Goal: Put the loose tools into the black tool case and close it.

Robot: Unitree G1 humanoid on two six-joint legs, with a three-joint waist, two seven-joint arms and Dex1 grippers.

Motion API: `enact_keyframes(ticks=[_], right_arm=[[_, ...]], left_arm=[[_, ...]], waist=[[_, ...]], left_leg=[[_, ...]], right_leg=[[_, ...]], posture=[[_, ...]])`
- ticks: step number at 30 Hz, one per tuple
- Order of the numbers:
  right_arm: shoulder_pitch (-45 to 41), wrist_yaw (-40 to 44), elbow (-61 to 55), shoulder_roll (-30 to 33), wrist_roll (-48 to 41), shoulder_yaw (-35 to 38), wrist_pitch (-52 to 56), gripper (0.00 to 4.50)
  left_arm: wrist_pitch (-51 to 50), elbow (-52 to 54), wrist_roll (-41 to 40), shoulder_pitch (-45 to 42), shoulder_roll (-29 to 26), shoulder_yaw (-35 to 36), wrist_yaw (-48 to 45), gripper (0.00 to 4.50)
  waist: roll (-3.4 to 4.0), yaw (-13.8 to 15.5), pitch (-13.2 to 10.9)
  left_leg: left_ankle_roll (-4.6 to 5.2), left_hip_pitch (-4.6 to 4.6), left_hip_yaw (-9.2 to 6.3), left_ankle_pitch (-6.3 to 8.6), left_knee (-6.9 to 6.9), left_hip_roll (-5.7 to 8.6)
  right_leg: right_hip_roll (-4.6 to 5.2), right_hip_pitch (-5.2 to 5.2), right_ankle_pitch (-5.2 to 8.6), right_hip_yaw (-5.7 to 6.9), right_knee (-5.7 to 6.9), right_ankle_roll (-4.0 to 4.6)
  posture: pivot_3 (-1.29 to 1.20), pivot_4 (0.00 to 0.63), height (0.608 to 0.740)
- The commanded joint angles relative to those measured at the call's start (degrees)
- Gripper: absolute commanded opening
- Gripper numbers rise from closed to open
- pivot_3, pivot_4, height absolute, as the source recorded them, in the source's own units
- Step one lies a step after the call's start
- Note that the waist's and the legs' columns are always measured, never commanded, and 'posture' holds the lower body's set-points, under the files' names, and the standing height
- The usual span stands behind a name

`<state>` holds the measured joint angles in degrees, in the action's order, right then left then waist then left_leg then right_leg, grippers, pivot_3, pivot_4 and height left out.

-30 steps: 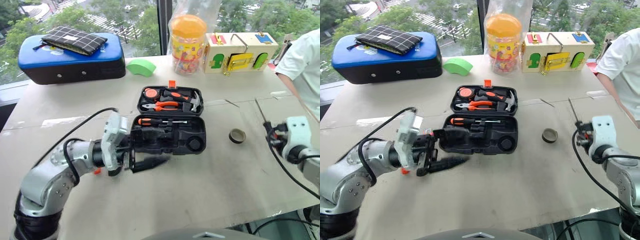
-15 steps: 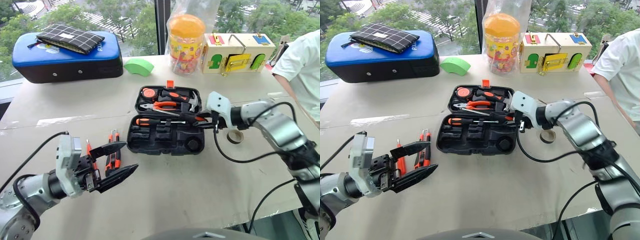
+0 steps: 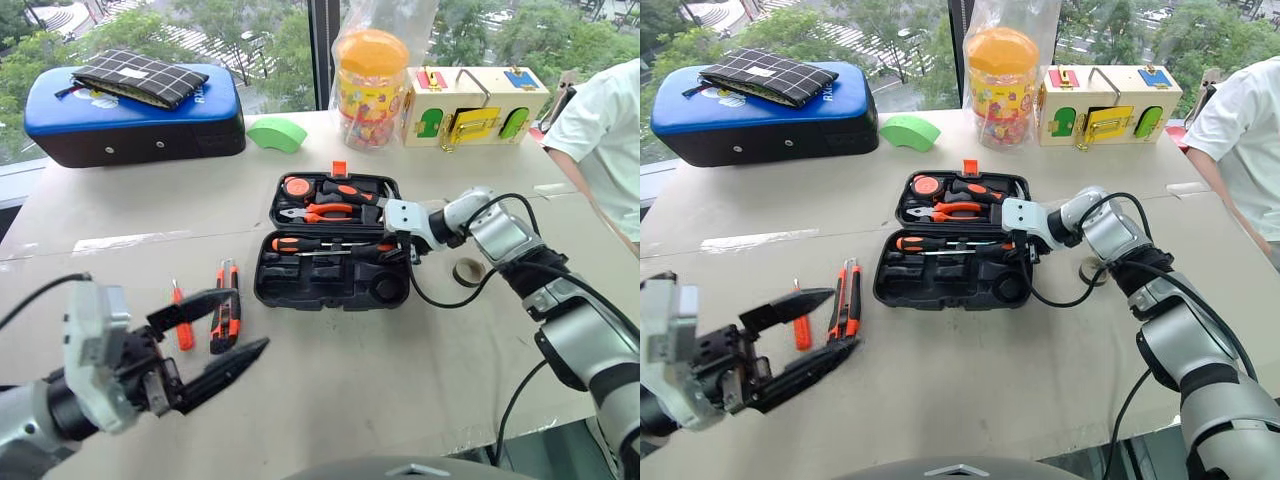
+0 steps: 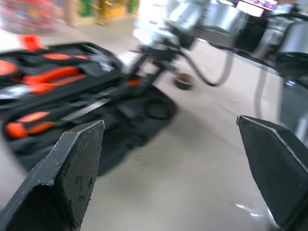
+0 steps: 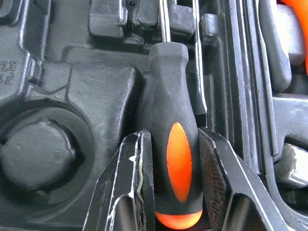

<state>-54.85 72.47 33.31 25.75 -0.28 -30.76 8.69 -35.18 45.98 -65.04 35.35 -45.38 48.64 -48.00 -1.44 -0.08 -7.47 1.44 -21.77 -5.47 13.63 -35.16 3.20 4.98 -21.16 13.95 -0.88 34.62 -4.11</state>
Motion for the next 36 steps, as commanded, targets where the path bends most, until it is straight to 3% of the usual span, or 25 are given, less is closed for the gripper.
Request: enact_keyframes(ticks=[1, 9, 15, 16, 18, 19, 23, 26, 29, 30, 33, 36], right_arm=[[0.28, 2.50, -3.25, -0.04, 0.14, 1.31, 3.70, 0.70], [1.95, -0.37, -4.00, 0.18, 1.07, 3.37, 10.15, 0.70], [3.83, 2.02, -6.53, 1.80, 1.34, 3.16, 11.48, 0.70], [3.97, 2.41, -6.70, 1.95, 1.42, 2.99, 11.05, 1.53], [4.28, 3.01, -7.82, 2.52, 1.31, 3.21, 9.59, 1.88], [4.19, 3.87, -8.84, 2.87, 0.04, 4.37, 9.53, 2.51], [4.15, 6.64, -12.24, 3.33, -5.67, 9.68, 10.93, 2.51], [5.95, 5.21, -16.40, 2.31, -12.91, 16.38, 16.59, 1.72], [9.43, -0.89, -20.03, 0.08, -14.61, 19.81, 17.75, 0.24], [10.80, -4.44, -20.74, -1.48, -14.13, 20.64, 17.18, 0.03], [14.28, -14.88, -20.35, -5.55, -9.13, 19.68, 14.08, 0.03], [17.43, -18.34, -18.92, -6.56, -2.42, 13.40, 11.14, 0.03]], left_arm=[[3.23, -8.20, 6.94, -3.96, -2.01, -4.61, -4.45, 4.50], [9.57, -15.47, 15.64, -4.53, 0.63, -9.28, -12.95, 4.50], [15.27, -21.36, 19.95, -3.17, 2.69, -10.30, -19.73, 4.50], [15.64, -21.86, 20.17, -3.37, 2.69, -10.39, -20.27, 4.50], [15.98, -22.49, 20.38, -3.86, 2.68, -10.47, -20.86, 4.50], [16.13, -22.78, 20.42, -4.20, 2.66, -10.52, -21.07, 4.50], [16.52, -23.24, 20.94, -5.22, 3.07, -11.27, -21.43, 4.50], [16.79, -22.69, 21.46, -6.12, 3.97, -13.01, -20.87, 4.50], [17.40, -23.21, 22.13, -7.21, 4.53, -14.48, -20.46, 4.50], [17.66, -23.54, 22.47, -7.60, 4.77, -14.97, -20.40, 4.50], [18.36, -24.51, 23.23, -8.52, 5.45, -16.27, -20.16, 4.50], [18.68, -25.54, 23.84, -9.27, 6.34, -17.16, -19.68, 4.50]], waist=[[0.04, -0.07, -0.01], [-0.02, -0.51, 0.02], [-0.03, 0.08, 0.03], [-0.03, 0.15, 0.03], [-0.04, 0.21, 0.03], [-0.05, 0.12, 0.04], [-0.03, -0.44, 0.03], [0.00, -0.73, 0.01], [-0.07, -0.72, 0.05], [-0.07, -0.72, 0.06], [-0.07, -0.73, 0.06], [-0.06, -0.63, 0.06]], left_leg=[[0.00, 0.00, 0.00, 0.00, 0.01, 0.00], [-0.27, -0.03, 0.00, -0.04, 0.13, -0.03], [-0.07, -0.05, 0.00, 0.11, 0.10, 0.01], [-0.07, -0.05, -0.02, 0.12, 0.10, 0.01], [-0.07, -0.05, -0.03, 0.12, 0.10, 0.01], [-0.07, -0.05, -0.02, 0.12, 0.10, 0.00], [-0.06, -0.04, -0.02, 0.12, 0.10, -0.05], [-0.05, -0.05, 0.00, 0.13, 0.10, -0.08], [-0.05, -0.04, 0.00, 0.14, 0.11, -0.14], [-0.06, -0.04, -0.02, 0.14, 0.13, -0.16], [-0.07, -0.04, 0.01, 0.14, 0.16, -0.21], [-0.07, -0.09, 0.15, 0.13, 0.16, -0.19]], right_leg=[[-0.02, -0.01, 0.00, 0.00, 0.01, 0.00], [-0.03, -0.06, -0.01, -0.05, -0.09, 0.00], [0.07, -0.06, -0.01, -0.04, -0.08, 0.00], [0.06, -0.06, -0.01, -0.01, -0.08, 0.00], [0.07, -0.06, -0.01, 0.00, -0.08, 0.00], [0.07, -0.06, -0.01, -0.01, -0.08, 0.00], [0.05, -0.06, -0.01, 0.00, -0.08, 0.00], [0.07, -0.07, -0.01, -0.03, -0.07, 0.00], [0.12, -0.08, -0.02, -0.04, -0.08, 0.00], [0.17, -0.08, -0.02, -0.04, -0.08, 0.01], [0.19, -0.13, -0.06, -0.07, -0.05, 0.08], [0.06, -0.29, -0.07, -0.17, 0.04, 0.09]], posture=[[0.00, 0.150, 0.740], [0.00, 0.150, 0.740], [0.00, 0.150, 0.740], [0.00, 0.150, 0.740], [0.00, 0.150, 0.740], [0.00, 0.150, 0.740], [0.00, 0.150, 0.740], [0.00, 0.150, 0.740], [0.00, 0.150, 0.740], [0.00, 0.150, 0.740], [0.00, 0.150, 0.740], [0.00, 0.150, 0.740]])
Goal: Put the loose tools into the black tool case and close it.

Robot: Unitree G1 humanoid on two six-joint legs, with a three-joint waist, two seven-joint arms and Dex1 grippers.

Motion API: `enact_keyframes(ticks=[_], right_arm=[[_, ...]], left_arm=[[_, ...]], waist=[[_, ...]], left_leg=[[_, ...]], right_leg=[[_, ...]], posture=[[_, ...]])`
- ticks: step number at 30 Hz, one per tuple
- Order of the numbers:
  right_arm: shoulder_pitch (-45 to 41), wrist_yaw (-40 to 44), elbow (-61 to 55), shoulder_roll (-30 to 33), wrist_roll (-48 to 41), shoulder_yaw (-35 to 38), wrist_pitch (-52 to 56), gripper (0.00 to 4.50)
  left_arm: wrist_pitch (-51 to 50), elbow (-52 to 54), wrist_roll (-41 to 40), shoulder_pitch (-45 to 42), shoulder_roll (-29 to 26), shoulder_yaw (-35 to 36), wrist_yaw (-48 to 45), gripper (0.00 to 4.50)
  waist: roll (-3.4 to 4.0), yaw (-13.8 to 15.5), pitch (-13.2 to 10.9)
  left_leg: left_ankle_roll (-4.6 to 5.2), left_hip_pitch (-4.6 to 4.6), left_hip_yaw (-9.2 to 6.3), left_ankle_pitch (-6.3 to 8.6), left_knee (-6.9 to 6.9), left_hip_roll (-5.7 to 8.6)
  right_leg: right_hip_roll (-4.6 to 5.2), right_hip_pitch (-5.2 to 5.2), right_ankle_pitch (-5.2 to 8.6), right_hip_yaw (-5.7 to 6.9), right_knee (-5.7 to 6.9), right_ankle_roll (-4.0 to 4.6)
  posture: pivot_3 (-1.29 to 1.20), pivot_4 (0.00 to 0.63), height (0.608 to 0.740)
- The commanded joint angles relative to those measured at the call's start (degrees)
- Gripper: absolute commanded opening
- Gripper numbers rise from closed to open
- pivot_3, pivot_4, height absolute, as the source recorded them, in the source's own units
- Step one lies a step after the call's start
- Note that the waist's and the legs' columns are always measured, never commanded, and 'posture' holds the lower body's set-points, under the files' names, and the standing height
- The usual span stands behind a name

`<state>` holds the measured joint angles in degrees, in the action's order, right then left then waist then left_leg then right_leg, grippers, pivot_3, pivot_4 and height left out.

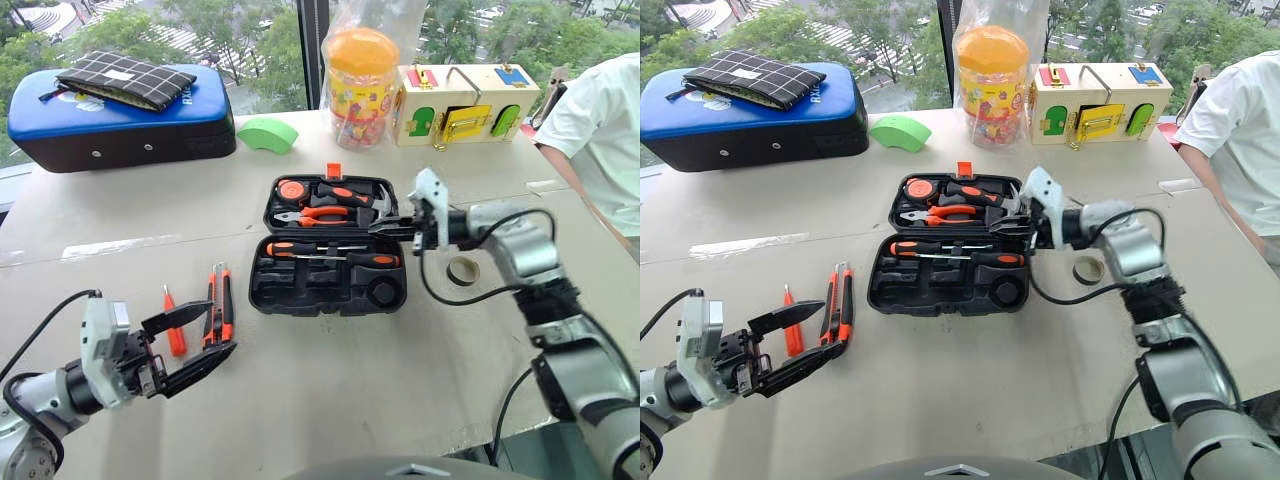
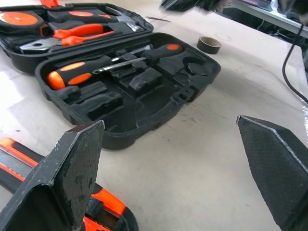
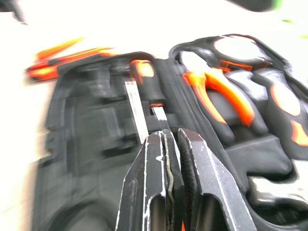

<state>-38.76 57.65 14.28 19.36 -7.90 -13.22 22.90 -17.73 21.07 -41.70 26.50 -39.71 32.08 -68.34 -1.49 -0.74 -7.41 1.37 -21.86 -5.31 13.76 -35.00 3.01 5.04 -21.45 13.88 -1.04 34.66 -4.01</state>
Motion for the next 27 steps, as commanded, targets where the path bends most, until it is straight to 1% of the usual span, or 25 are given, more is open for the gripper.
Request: enact_keyframes(ticks=[1, 2, 4, 6, 9, 11, 12, 14, 15, 18, 19, 22, 23, 24, 25, 27], right_arm=[[2.08, -4.70, 2.48, -0.18, 9.07, -7.89, -5.04, 0.03], [2.45, -5.59, 4.30, -0.20, 11.66, -10.36, -6.51, 0.03], [2.82, -6.19, 6.51, -0.10, 13.87, -12.34, -8.12, 0.03], [2.77, -6.96, 7.18, 0.25, 14.70, -12.01, -10.03, 0.03], [3.21, -7.76, 4.90, 0.68, 12.67, -8.10, -12.17, 0.03], [4.89, -8.30, -0.95, 0.38, 7.49, -2.51, -17.12, 0.03], [5.79, -6.81, -4.55, 0.43, 3.77, -0.02, -16.39, 0.03], [8.38, -2.33, -12.10, 2.07, -3.14, 2.96, -12.20, 0.03], [9.72, 0.00, -15.18, 3.32, -5.55, 3.27, -10.51, 0.26], [14.00, 3.70, -25.03, 6.89, -12.72, 4.57, -4.80, 1.20], [15.46, 4.52, -28.10, 8.48, -14.40, 4.85, -2.94, 1.85], [19.19, 5.14, -36.10, 12.38, -19.43, 6.76, 1.88, 3.25], [20.01, 5.19, -37.95, 13.33, -20.68, 7.48, 2.61, 3.79], [20.56, 5.10, -39.23, 14.07, -21.71, 8.18, 3.12, 4.17], [20.93, 4.86, -40.26, 14.65, -22.82, 8.74, 3.85, 4.46], [22.19, 5.06, -42.43, 16.27, -25.25, 10.34, 4.87, 4.46]], left_arm=[[-0.13, 0.64, -0.23, -0.64, 1.21, -0.71, 2.74, 4.50], [-1.16, 1.61, -0.80, -0.79, 1.56, -0.77, 4.30, 4.50], [-4.83, 6.11, -3.21, -1.00, 2.11, -0.22, 9.86, 4.50], [-8.17, 10.12, -5.80, -1.12, 2.54, 0.79, 15.21, 4.50], [-13.12, 16.56, -10.97, -0.81, 3.94, 2.85, 26.06, 4.50], [-15.91, 20.56, -14.19, -2.34, 6.75, 4.72, 39.59, 4.50], [-17.04, 21.97, -15.53, -3.27, 7.84, 5.50, 45.84, 4.50], [-19.71, 23.04, -13.81, -6.12, 9.31, 5.16, 56.21, 4.50], [-20.77, 23.36, -13.50, -6.87, 9.72, 4.76, 59.41, 4.50], [-27.74, 25.64, -10.13, -7.15, 9.45, 2.83, 71.19, 4.50], [-29.61, 25.99, -11.70, -7.27, 10.35, 2.45, 74.62, 4.50], [-32.73, 27.21, -8.72, -6.26, 12.71, -0.87, 80.49, 4.50], [-32.74, 27.45, -6.78, -5.59, 13.08, -1.78, 81.19, 4.50], [-32.77, 27.52, -5.68, -4.93, 13.40, -2.52, 81.47, 4.50], [-32.77, 27.44, -5.18, -4.35, 13.94, -2.87, 81.54, 4.50], [-32.80, 26.30, -3.24, -2.76, 15.04, -5.02, 81.26, 4.50]], waist=[[0.00, -0.04, 0.00], [-0.01, -0.09, 0.10], [-0.25, -0.20, 0.30], [-0.30, -0.13, 0.35], [-0.25, 0.06, 0.39], [-0.25, 0.28, 0.38], [-0.20, 0.52, 0.34], [-0.10, 1.01, 0.26], [-0.08, 1.07, 0.24], [-0.16, 1.16, 0.29], [-0.16, 1.09, 0.29], [-0.16, 1.43, 0.28], [-0.16, 1.50, 0.28], [-0.17, 1.56, 0.27], [-0.17, 1.58, 0.27], [-0.18, 1.64, 0.27]], left_leg=[[0.00, -0.01, 0.07, 0.00, 0.00, 0.02], [0.00, 0.00, 0.13, -0.01, 0.00, 0.03], [0.01, 0.11, 0.23, 0.00, 0.00, -0.01], [-0.01, 0.17, 0.20, -0.01, -0.04, -0.08], [-0.01, 0.17, 0.20, -0.01, -0.07, -0.07], [0.00, 0.14, 0.15, -0.01, -0.07, -0.07], [0.00, 0.12, 0.13, 0.00, -0.08, -0.06], [0.00, 0.02, 0.05, -0.01, -0.09, -0.04], [0.01, 0.03, 0.06, -0.02, -0.09, -0.04], [0.02, 0.03, 0.12, -0.02, -0.09, -0.05], [0.03, 0.04, 0.14, -0.02, -0.09, -0.05], [0.02, 0.02, 0.15, -0.01, -0.10, -0.06], [0.02, 0.02, 0.16, -0.01, -0.10, -0.05], [0.02, 0.01, 0.17, -0.01, -0.11, -0.05], [0.02, -0.01, 0.18, -0.01, -0.12, -0.05], [0.01, -0.01, 0.19, -0.01, -0.13, -0.05]], right_leg=[[-0.02, -0.04, 0.00, -0.05, 0.03, 0.00], [-0.03, -0.06, -0.01, -0.10, 0.03, -0.01], [-0.05, -0.04, -0.01, -0.22, 0.12, -0.01], [-0.10, 0.02, -0.01, -0.20, 0.16, -0.01], [-0.09, 0.04, -0.01, -0.19, 0.17, -0.01], [-0.09, 0.04, -0.01, -0.17, 0.16, -0.01], [-0.08, 0.03, -0.02, -0.16, 0.14, -0.03], [-0.05, 0.01, -0.14, -0.12, 0.09, -0.22], [-0.06, -0.02, -0.15, -0.14, 0.11, -0.23], [-0.11, -0.03, -0.15, -0.15, 0.12, -0.22], [-0.12, -0.02, -0.14, -0.18, 0.12, -0.22], [-0.11, -0.03, -0.02, -0.17, 0.12, -0.02], [-0.11, -0.03, -0.02, -0.18, 0.12, -0.02], [-0.10, -0.03, -0.02, -0.19, 0.11, -0.02], [-0.08, -0.03, -0.02, -0.19, 0.10, -0.01], [-0.03, -0.03, -0.01, -0.19, 0.09, 0.00]], posture=[[0.00, 0.150, 0.740], [0.00, 0.150, 0.740], [0.00, 0.150, 0.740], [0.00, 0.150, 0.740], [0.00, 0.150, 0.740], [0.00, 0.150, 0.740], [0.00, 0.150, 0.740], [0.00, 0.150, 0.740], [0.00, 0.150, 0.740], [0.00, 0.150, 0.740], [0.00, 0.150, 0.740], [0.00, 0.150, 0.740], [0.00, 0.150, 0.740], [0.00, 0.150, 0.740], [0.00, 0.150, 0.740], [0.00, 0.150, 0.740]])
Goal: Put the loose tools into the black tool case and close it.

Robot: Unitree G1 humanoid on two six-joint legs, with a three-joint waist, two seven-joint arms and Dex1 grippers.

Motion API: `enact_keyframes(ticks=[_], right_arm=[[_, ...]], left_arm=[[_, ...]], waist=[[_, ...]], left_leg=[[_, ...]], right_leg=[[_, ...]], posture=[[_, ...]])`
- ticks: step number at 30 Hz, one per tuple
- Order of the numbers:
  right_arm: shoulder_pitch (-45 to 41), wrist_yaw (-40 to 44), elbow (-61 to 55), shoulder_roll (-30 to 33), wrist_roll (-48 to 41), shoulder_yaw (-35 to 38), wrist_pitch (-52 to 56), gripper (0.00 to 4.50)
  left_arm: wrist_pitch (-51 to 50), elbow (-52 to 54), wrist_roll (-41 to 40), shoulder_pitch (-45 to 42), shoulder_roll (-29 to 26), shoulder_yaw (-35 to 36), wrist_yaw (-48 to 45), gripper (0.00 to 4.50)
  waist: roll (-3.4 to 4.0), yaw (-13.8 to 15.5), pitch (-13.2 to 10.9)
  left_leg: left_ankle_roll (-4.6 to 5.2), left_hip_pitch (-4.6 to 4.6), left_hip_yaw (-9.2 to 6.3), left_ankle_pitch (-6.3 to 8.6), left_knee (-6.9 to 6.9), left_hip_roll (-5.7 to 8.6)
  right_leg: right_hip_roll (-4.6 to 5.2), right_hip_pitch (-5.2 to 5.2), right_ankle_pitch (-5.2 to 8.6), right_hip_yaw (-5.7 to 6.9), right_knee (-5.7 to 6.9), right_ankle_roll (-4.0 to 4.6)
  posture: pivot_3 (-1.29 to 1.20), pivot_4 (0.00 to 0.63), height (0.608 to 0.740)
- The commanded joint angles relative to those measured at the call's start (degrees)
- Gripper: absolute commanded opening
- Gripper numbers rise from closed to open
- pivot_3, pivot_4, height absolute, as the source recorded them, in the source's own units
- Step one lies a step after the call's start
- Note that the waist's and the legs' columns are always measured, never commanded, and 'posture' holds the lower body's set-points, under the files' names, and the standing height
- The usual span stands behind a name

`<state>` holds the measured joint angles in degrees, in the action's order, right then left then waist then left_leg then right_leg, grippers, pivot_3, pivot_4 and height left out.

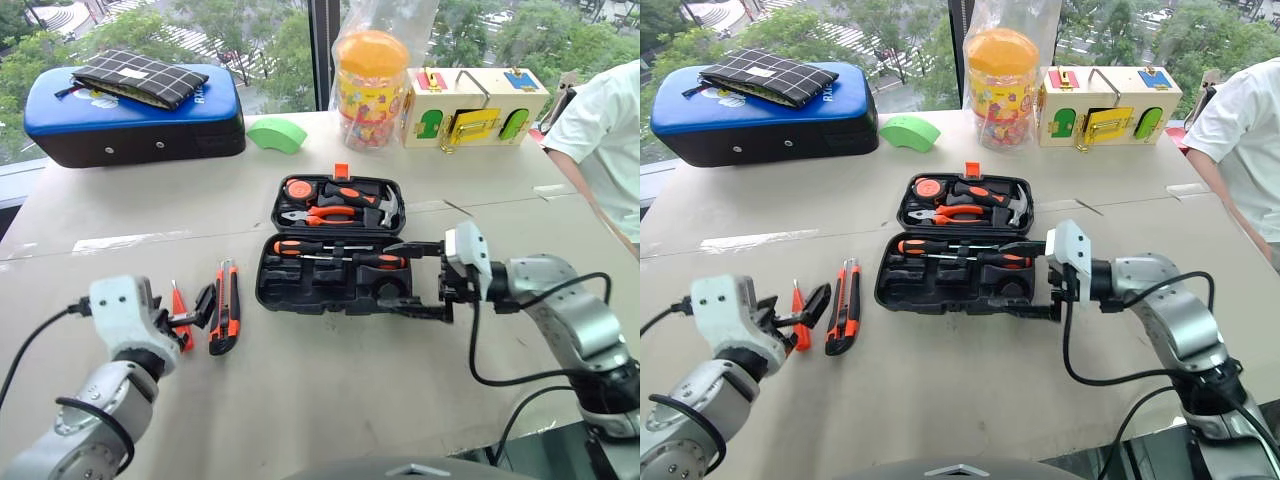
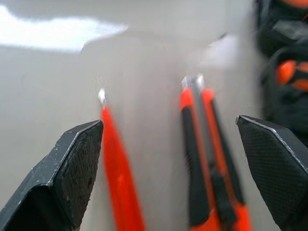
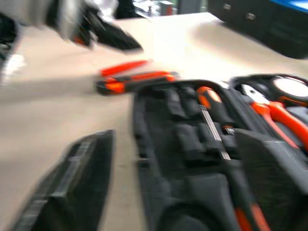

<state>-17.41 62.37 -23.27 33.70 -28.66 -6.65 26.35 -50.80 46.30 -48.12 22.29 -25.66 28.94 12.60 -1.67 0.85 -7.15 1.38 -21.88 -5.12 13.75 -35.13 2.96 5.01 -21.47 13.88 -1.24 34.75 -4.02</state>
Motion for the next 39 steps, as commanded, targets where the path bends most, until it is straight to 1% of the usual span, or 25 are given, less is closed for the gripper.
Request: enact_keyframes(ticks=[1, 3, 6, 7, 9, 10, 14, 15, 16, 18, 20, 22, 23, 25, 26, 27, 28, 30, 32, 34, 35, 39], right_arm=[[1.33, 0.34, -5.65, 2.59, -5.27, 4.25, 1.89, 4.46], [2.41, 1.04, -6.81, 4.28, -6.45, 5.17, 2.01, 4.46], [3.55, 1.86, -8.20, 5.73, -7.56, 6.13, 0.85, 4.46], [3.69, 2.10, -8.41, 5.93, -7.82, 6.24, 0.58, 4.50], [3.93, 2.43, -8.78, 6.33, -7.93, 6.10, -0.13, 4.50], [4.09, 2.74, -8.94, 6.55, -7.59, 5.92, -0.87, 4.50], [4.34, 2.58, -9.06, 6.66, -7.04, 5.36, -2.26, 4.50], [4.53, 2.32, -8.96, 6.58, -6.90, 5.32, -2.48, 4.50], [4.80, 2.17, -8.83, 6.59, -6.70, 5.29, -2.70, 4.50], [5.53, 1.59, -8.99, 6.76, -6.07, 5.26, -3.11, 4.50], [6.58, 0.44, -9.40, 6.72, -6.02, 5.99, -3.07, 4.50], [8.05, -0.55, -9.89, 7.01, -5.69, 6.97, -3.30, 4.50], [9.11, -1.38, -10.36, 7.05, -5.80, 7.84, -3.23, 4.50], [11.40, -3.26, -11.63, 7.18, -6.09, 9.74, -2.94, 4.50], [12.36, -4.06, -12.24, 7.30, -6.13, 10.43, -2.77, 4.50], [13.60, -4.97, -13.11, 7.36, -6.27, 11.34, -2.50, 4.50], [15.78, -6.22, -14.65, 7.47, -6.35, 12.81, -2.22, 4.50], [19.46, -8.21, -17.50, 7.77, -6.62, 15.06, -1.65, 4.50], [21.42, -9.66, -19.43, 7.99, -6.83, 16.18, -1.33, 4.50], [23.67, -11.28, -21.53, 8.08, -7.62, 17.63, -0.74, 4.50], [25.11, -11.97, -22.57, 8.17, -7.43, 18.37, -0.69, 4.50], [30.52, -15.14, -26.63, 7.72, -7.41, 21.73, -0.09, 4.50]], left_arm=[[0.38, -0.11, 4.55, 2.15, 1.65, -2.77, 0.30, 4.50], [1.67, -3.84, 7.89, 2.82, 3.67, -3.61, 0.73, 4.50], [4.58, -8.75, 11.19, 3.36, 5.74, -4.14, -1.15, 4.50], [5.38, -10.11, 12.16, 3.41, 6.08, -4.45, -1.77, 3.98], [6.71, -12.18, 13.60, 3.29, 6.70, -4.78, -3.30, 3.47], [7.28, -13.02, 14.09, 3.11, 6.90, -4.86, -4.15, 2.89], [11.03, -17.02, 16.90, 2.77, 6.80, -5.40, -8.64, 1.01], [12.78, -17.83, 17.39, 2.65, 7.17, -5.22, -9.85, 0.57], [14.66, -18.31, 17.52, 2.46, 7.64, -4.77, -11.09, 0.33], [21.23, -18.69, 17.58, 1.41, 8.23, -2.88, -14.99, 0.37], [25.02, -19.16, 14.53, -0.77, 6.61, -0.93, -21.87, 0.37], [26.31, -19.23, 12.84, -2.77, 1.49, -1.33, -30.95, 0.37], [25.81, -20.07, 11.86, -4.62, -2.06, -2.22, -36.16, 0.37], [24.37, -23.38, 10.06, -9.29, -9.87, -5.03, -47.73, 0.37], [26.11, -25.66, 11.49, -11.40, -13.51, -7.22, -53.23, 0.37], [28.24, -29.28, 13.35, -14.39, -16.72, -9.77, -58.99, 0.37], [32.69, -35.89, 17.05, -19.83, -20.21, -14.01, -66.27, 0.37], [40.86, -47.44, 23.47, -29.90, -24.64, -22.00, -78.36, 0.37], [48.68, -56.27, 27.78, -36.90, -25.47, -26.85, -85.68, 0.37], [55.15, -66.13, 31.38, -44.40, -24.27, -30.87, -91.61, 0.37], [58.71, -71.03, 33.46, -48.14, -23.31, -32.92, -94.04, 0.37], [69.34, -85.98, 39.75, -60.88, -18.05, -39.17, -100.45, 0.37]], waist=[[0.00, 0.11, 0.00], [-0.01, 0.11, 0.00], [0.00, 0.31, 0.01], [0.07, 0.31, 0.03], [0.19, 0.32, 0.08], [0.26, 0.34, 0.12], [0.50, 0.82, 0.25], [0.59, 1.25, 0.31], [0.60, 1.38, 0.32], [0.60, 1.71, 0.32], [0.48, 1.91, 0.27], [0.15, 2.03, 0.17], [0.02, 2.05, 0.11], [0.02, 2.15, 0.08], [0.12, 2.01, 0.05], [0.12, 2.01, 0.06], [0.14, 1.85, 0.05], [0.24, 1.80, 0.05], [0.22, 1.23, 0.06], [0.20, 0.59, 0.06], [0.15, 0.17, 0.06], [-0.01, 0.46, 0.08]], left_leg=[[0.00, -0.02, 0.01, 0.00, -0.02, -0.01], [0.00, -0.05, 0.03, 0.01, -0.03, -0.01], [0.00, -0.05, 0.00, 0.00, -0.03, -0.03], [0.00, -0.07, 0.00, 0.00, -0.03, -0.06], [0.01, -0.06, 0.04, 0.01, -0.03, -0.05], [0.00, -0.06, 0.05, 0.01, -0.03, -0.05], [0.00, 0.00, 0.03, 0.00, -0.03, -0.05], [-0.01, 0.00, 0.03, 0.00, -0.03, -0.05], [-0.01, 0.00, 0.05, 0.00, -0.03, -0.04], [-0.01, -0.01, 0.04, 0.00, -0.04, -0.04], [-0.02, -0.06, -0.03, -0.01, -0.04, -0.04], [-0.04, -0.14, -0.12, -0.02, -0.09, -0.06], [-0.04, -0.21, -0.19, -0.02, -0.15, -0.06], [-0.04, -0.38, -0.23, -0.02, -0.21, -0.04], [-0.04, -0.44, -0.25, -0.02, -0.25, -0.01], [-0.02, -0.44, -0.18, -0.01, -0.23, 0.05], [-0.02, -0.44, -0.18, -0.01, -0.23, 0.08], [-0.01, -0.45, -0.15, -0.02, -0.19, 0.10], [0.23, -0.45, -0.15, -0.16, -0.17, 0.06], [0.29, -0.41, 0.01, -0.16, -0.10, -0.03], [0.31, -0.39, 0.01, -0.15, -0.08, -0.03], [0.35, -0.48, -0.19, -0.14, -0.11, -0.02]], right_leg=[[0.04, 0.00, 0.01, 0.00, -0.02, 0.00], [0.08, 0.01, 0.01, 0.00, -0.08, 0.00], [0.14, 0.01, 0.02, 0.04, -0.12, 0.01], [0.13, 0.01, 0.01, 0.04, -0.13, 0.01], [0.17, 0.02, 0.02, 0.01, -0.15, 0.00], [0.19, 0.02, 0.02, 0.01, -0.15, 0.00], [0.21, 0.07, 0.03, 0.04, -0.15, -0.02], [0.21, 0.07, 0.03, 0.04, -0.15, -0.02], [0.23, 0.08, 0.03, 0.03, -0.15, -0.02], [0.25, 0.08, 0.03, 0.07, -0.15, -0.03], [0.26, 0.08, 0.04, 0.16, -0.16, -0.02], [0.24, 0.06, 0.03, 0.25, -0.16, -0.01], [0.23, 0.03, 0.03, 0.33, -0.15, 0.00], [0.21, -0.07, 0.03, 0.37, -0.18, 0.00], [0.09, -0.11, 0.02, 0.41, -0.18, 0.00], [0.06, -0.12, 0.02, 0.34, -0.22, -0.01], [0.04, -0.12, 0.02, 0.35, -0.21, -0.01], [0.00, -0.13, 0.02, 0.35, -0.24, 0.00], [-0.07, -0.14, 0.01, 0.35, -0.25, 0.00], [-0.10, -0.17, 0.00, 0.16, -0.30, -0.02], [-0.09, -0.15, 0.01, 0.16, -0.30, -0.02], [-0.07, -0.16, -0.05, 0.36, -0.30, -0.12]], posture=[[0.00, 0.150, 0.740], [0.00, 0.150, 0.740], [0.00, 0.150, 0.740], [0.00, 0.150, 0.740], [0.00, 0.150, 0.740], [0.00, 0.150, 0.740], [0.00, 0.150, 0.740], [0.00, 0.150, 0.740], [0.00, 0.150, 0.740], [0.00, 0.150, 0.740], [0.00, 0.150, 0.740], [0.00, 0.150, 0.740], [0.00, 0.150, 0.740], [0.00, 0.150, 0.740], [0.00, 0.150, 0.740], [0.00, 0.150, 0.740], [0.00, 0.150, 0.740], [0.00, 0.150, 0.740], [0.00, 0.150, 0.740], [0.00, 0.150, 0.740], [0.00, 0.150, 0.740], [0.00, 0.150, 0.740]])
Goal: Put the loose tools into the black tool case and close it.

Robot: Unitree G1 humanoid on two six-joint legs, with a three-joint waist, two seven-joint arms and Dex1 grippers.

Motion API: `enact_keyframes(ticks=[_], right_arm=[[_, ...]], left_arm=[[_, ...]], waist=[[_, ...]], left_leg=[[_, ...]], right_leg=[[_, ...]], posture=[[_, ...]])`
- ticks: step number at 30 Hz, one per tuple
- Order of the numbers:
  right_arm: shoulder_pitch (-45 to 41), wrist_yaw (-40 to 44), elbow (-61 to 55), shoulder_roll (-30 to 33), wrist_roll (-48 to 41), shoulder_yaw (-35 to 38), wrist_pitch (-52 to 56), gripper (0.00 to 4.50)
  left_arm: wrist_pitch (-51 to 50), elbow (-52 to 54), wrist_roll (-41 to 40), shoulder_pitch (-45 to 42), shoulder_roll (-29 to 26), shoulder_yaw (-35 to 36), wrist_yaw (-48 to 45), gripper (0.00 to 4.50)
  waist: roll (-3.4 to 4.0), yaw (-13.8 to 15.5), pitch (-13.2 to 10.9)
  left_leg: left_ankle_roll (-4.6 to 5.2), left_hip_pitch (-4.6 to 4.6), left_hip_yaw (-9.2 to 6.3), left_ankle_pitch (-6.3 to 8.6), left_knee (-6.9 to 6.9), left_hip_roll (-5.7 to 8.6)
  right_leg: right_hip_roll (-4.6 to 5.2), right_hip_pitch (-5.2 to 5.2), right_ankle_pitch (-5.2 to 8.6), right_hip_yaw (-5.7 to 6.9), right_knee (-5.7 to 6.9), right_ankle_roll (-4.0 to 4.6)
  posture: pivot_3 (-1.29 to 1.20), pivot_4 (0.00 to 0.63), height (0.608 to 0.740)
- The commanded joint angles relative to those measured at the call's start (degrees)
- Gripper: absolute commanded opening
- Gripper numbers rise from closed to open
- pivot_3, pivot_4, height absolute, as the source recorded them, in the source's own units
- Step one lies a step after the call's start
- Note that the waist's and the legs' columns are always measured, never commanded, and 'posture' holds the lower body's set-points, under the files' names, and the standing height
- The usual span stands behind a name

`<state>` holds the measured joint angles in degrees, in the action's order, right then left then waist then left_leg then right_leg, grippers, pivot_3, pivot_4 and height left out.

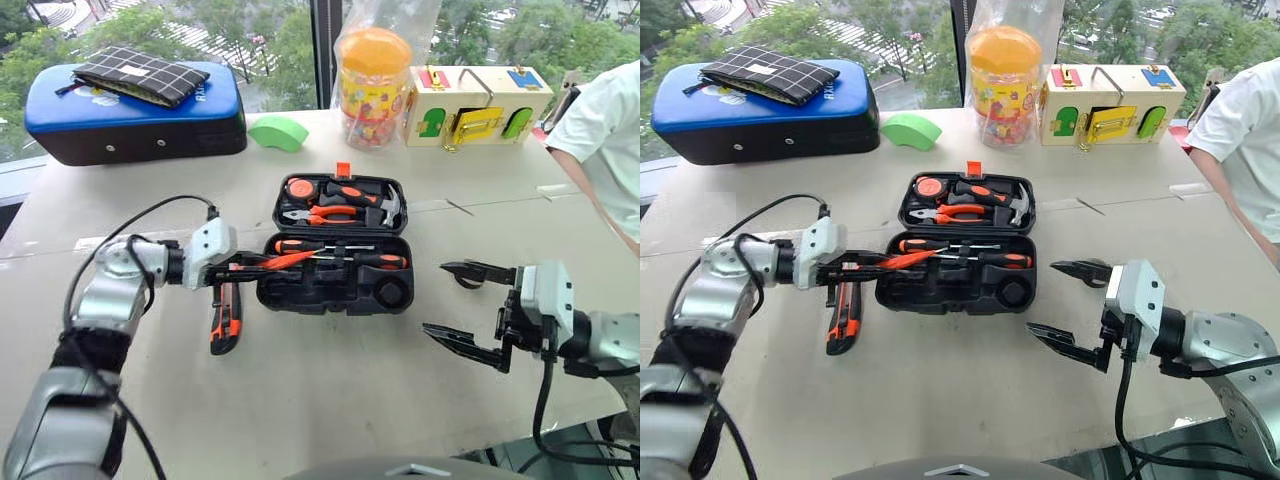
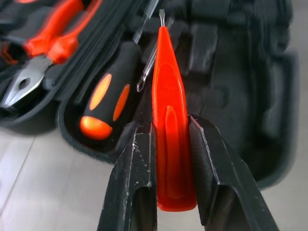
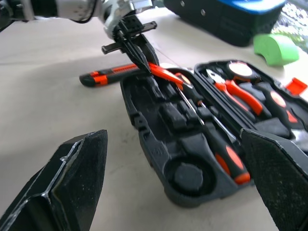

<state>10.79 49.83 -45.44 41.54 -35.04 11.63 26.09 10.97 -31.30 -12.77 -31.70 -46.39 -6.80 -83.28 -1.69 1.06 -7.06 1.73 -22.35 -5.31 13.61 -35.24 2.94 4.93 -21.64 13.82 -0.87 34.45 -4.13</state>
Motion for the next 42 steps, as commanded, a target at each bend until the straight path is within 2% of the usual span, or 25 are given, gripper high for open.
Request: enact_keyframes(ticks=[1, 9, 18, 20, 22, 23, 24, 26, 27, 29, 33, 34, 42], right_arm=[[3.64, -3.41, -5.49, -0.27, -1.09, 4.24, 0.22, 4.50], [7.77, -6.29, -8.28, -0.24, -1.17, 5.21, -0.29, 4.50], [7.64, -7.27, -8.22, 0.29, -1.60, 5.15, -0.32, 4.50], [7.62, -7.23, -8.16, 0.46, -1.78, 5.22, -0.29, 4.50], [7.50, -7.15, -7.86, 0.63, -1.89, 5.19, -0.34, 4.50], [7.41, -7.10, -7.71, 0.72, -1.92, 5.13, -0.34, 4.50], [7.35, -7.06, -7.61, 0.79, -1.91, 5.06, -0.35, 4.50], [6.71, -7.18, -7.35, 0.94, -2.05, 4.75, -0.15, 4.50], [6.24, -7.24, -7.13, 1.02, -2.14, 4.51, -0.05, 4.50], [5.72, -7.20, -6.74, 1.15, -2.09, 4.20, -0.03, 4.50], [4.20, -7.38, -5.93, 0.99, -1.76, 2.73, 0.01, 4.50], [3.95, -7.44, -5.81, 0.95, -1.67, 2.47, 0.03, 4.50], [3.88, -8.61, -6.38, 0.62, -1.48, 1.78, 0.21, 4.50]], left_arm=[[9.12, -11.49, 5.95, -9.34, 3.73, -4.40, -4.90, 0.37], [17.67, -21.70, 10.93, -16.64, 6.37, -6.36, -7.92, 0.37], [14.32, -20.49, 12.59, -17.65, 7.15, -6.69, -8.71, 0.37], [13.09, -19.61, 12.36, -17.67, 6.81, -6.08, -8.22, 1.41], [10.58, -18.05, 11.13, -17.54, 6.23, -5.32, -8.83, 2.09], [8.97, -16.91, 10.08, -17.27, 6.07, -4.64, -9.07, 2.62], [7.09, -15.50, 8.77, -16.92, 6.17, -3.62, -8.82, 2.89], [0.19, -10.63, 4.50, -15.88, 4.98, -3.00, -9.03, 2.89], [-9.35, -5.67, -0.59, -15.03, 3.52, -2.92, -9.13, 2.60], [-20.71, 1.16, -6.58, -13.40, 1.43, -2.96, -9.22, 2.11], [-26.66, 9.11, -6.34, -8.46, 1.76, -0.70, -5.47, 0.29], [-27.77, 11.12, -6.49, -7.16, 2.10, -0.38, -3.89, 0.05], [-27.45, 18.72, -4.18, 2.14, 3.76, 0.60, 5.49, 0.05]], waist=[[0.01, 0.49, -0.01], [-0.26, -0.24, 0.13], [-0.31, -0.27, 0.15], [-0.30, -0.25, 0.15], [-0.32, -0.27, 0.16], [-0.32, -0.27, 0.16], [-0.32, -0.27, 0.16], [-0.32, -0.34, 0.14], [-0.32, -0.37, 0.12], [-0.25, -0.55, 0.04], [-0.05, -0.30, -0.05], [-0.05, -0.28, -0.06], [-0.06, -0.24, -0.07]], left_leg=[[0.00, -0.05, -0.08, 0.00, -0.07, 0.05], [0.09, -0.09, -0.09, 0.04, -0.26, 0.04], [0.16, -0.09, -0.12, 0.07, -0.58, 0.05], [0.16, -0.09, -0.13, 0.07, -0.63, 0.05], [0.16, -0.09, -0.14, 0.08, -0.66, 0.04], [0.16, -0.09, -0.14, 0.08, -0.67, 0.04], [0.16, -0.09, -0.14, 0.08, -0.67, 0.04], [0.16, -0.10, -0.13, 0.08, -0.68, 0.04], [0.17, -0.11, -0.15, 0.08, -0.70, 0.02], [0.17, -0.12, -0.16, 0.08, -0.73, -0.01], [0.17, -0.11, -0.20, 0.09, -0.78, -0.02], [0.17, -0.08, -0.19, 0.09, -0.79, -0.02], [0.17, -0.10, -0.22, 0.09, -0.81, -0.02]], right_leg=[[0.02, 0.00, -0.07, 0.09, 0.01, -0.12], [-0.01, 0.01, -0.08, 0.08, 0.14, -0.20], [-0.06, 0.08, -0.08, 0.15, 0.34, -0.22], [-0.08, 0.09, -0.08, 0.15, 0.39, -0.22], [-0.09, 0.09, -0.08, 0.15, 0.40, -0.23], [-0.10, 0.09, -0.08, 0.15, 0.41, -0.23], [-0.10, 0.09, -0.08, 0.15, 0.41, -0.23], [-0.11, 0.09, -0.08, 0.14, 0.41, -0.22], [-0.12, 0.09, -0.08, 0.15, 0.43, -0.22], [-0.15, 0.08, -0.08, 0.16, 0.43, -0.22], [-0.15, 0.13, -0.08, 0.16, 0.46, -0.22], [-0.15, 0.15, -0.08, 0.15, 0.45, -0.22], [-0.14, 0.15, -0.08, 0.13, 0.44, -0.20]], posture=[[0.00, 0.150, 0.740], [0.00, 0.150, 0.740], [0.00, 0.150, 0.740], [0.00, 0.150, 0.740], [0.00, 0.150, 0.740], [0.00, 0.150, 0.740], [0.00, 0.150, 0.740], [0.00, 0.150, 0.740], [0.00, 0.150, 0.740], [0.00, 0.150, 0.740], [0.00, 0.150, 0.740], [0.00, 0.150, 0.740], [0.00, 0.150, 0.740]])
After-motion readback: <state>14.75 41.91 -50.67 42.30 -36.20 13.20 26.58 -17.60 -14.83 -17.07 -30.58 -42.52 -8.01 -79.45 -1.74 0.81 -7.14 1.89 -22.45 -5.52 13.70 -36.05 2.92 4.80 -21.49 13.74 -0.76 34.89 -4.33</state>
